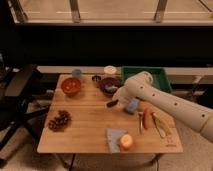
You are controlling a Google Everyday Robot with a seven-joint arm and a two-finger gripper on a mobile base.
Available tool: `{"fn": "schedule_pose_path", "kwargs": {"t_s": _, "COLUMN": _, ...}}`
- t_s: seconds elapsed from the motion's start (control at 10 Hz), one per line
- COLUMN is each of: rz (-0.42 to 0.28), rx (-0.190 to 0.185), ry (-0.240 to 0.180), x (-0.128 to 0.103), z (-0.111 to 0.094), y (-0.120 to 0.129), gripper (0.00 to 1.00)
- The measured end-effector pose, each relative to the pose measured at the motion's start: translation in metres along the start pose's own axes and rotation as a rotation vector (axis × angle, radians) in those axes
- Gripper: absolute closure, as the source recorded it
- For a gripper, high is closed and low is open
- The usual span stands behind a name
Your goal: Place eraser in red bowl
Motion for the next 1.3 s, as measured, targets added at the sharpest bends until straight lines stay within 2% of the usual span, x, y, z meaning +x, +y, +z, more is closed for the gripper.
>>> {"fn": "schedule_pose_path", "kwargs": {"t_s": 0.1, "rz": -0.018, "rx": 0.035, "ry": -0.026, "x": -0.013, "z": -0.016, "y": -0.010, "gripper": 1.00}}
{"fn": "schedule_pose_path", "kwargs": {"t_s": 0.2, "rz": -0.046, "rx": 0.082, "ry": -0.076, "x": -0.035, "z": -0.028, "y": -0.025, "gripper": 1.00}}
{"fn": "schedule_pose_path", "kwargs": {"t_s": 0.4, "rz": -0.097, "rx": 0.129, "ry": -0.150, "x": -0.068, "z": -0.039, "y": -0.049, "gripper": 1.00}}
{"fn": "schedule_pose_path", "kwargs": {"t_s": 1.0, "rz": -0.099, "rx": 0.131, "ry": -0.154, "x": -0.068, "z": -0.039, "y": -0.049, "gripper": 1.00}}
{"fn": "schedule_pose_path", "kwargs": {"t_s": 1.1, "rz": -0.113, "rx": 0.142, "ry": -0.169, "x": -0.069, "z": -0.039, "y": -0.053, "gripper": 1.00}}
{"fn": "schedule_pose_path", "kwargs": {"t_s": 1.3, "rz": -0.165, "rx": 0.170, "ry": -0.226, "x": -0.081, "z": -0.028, "y": -0.071, "gripper": 1.00}}
